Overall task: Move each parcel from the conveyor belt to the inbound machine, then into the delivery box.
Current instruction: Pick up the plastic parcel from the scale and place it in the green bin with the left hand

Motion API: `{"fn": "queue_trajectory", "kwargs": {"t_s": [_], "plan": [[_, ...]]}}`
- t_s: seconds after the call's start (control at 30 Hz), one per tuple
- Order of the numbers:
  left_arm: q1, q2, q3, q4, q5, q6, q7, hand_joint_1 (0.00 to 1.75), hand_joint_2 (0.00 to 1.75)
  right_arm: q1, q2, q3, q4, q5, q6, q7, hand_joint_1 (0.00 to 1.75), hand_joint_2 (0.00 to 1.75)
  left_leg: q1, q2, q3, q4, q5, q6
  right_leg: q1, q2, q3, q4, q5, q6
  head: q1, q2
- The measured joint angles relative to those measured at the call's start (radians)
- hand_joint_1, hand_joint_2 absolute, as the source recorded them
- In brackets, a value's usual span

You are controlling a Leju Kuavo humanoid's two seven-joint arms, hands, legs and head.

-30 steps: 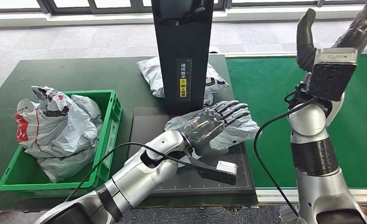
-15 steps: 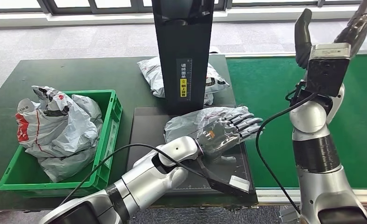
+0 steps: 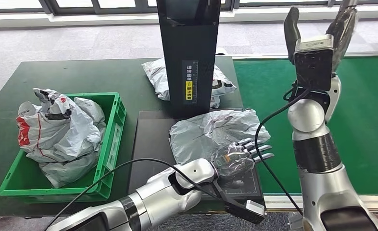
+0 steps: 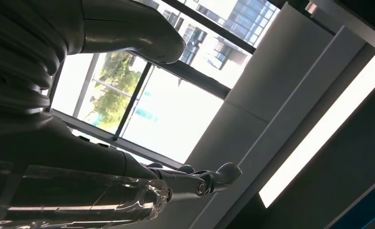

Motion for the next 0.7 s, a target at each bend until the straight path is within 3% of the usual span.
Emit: {"fn": "queue_trajectory", "kwargs": {"t_s": [0.43,0.7], "plan": [[-0.020,-0.005,-0.160,0.013,0.113,-0.012,0.103,0.00,1.75,-0.037,0.049,0.005,0.026,0.036,0.046,0.022,0.00,1.75,0.000,-0.001,-0.001,0.000,0.000,0.001,-0.001,0.000,0.000,0.000,0.000,0.001,0.000,0.000],[-0.036,-0.005,-0.200,0.027,0.120,-0.012,0.163,0.00,1.75,-0.048,0.063,0.020,0.046,0.040,0.048,0.021,0.00,1.75,0.000,-0.001,-0.001,0.000,0.001,0.001,-0.001,0.000,0.000,0.000,0.000,0.001,0.000,0.000]]}}
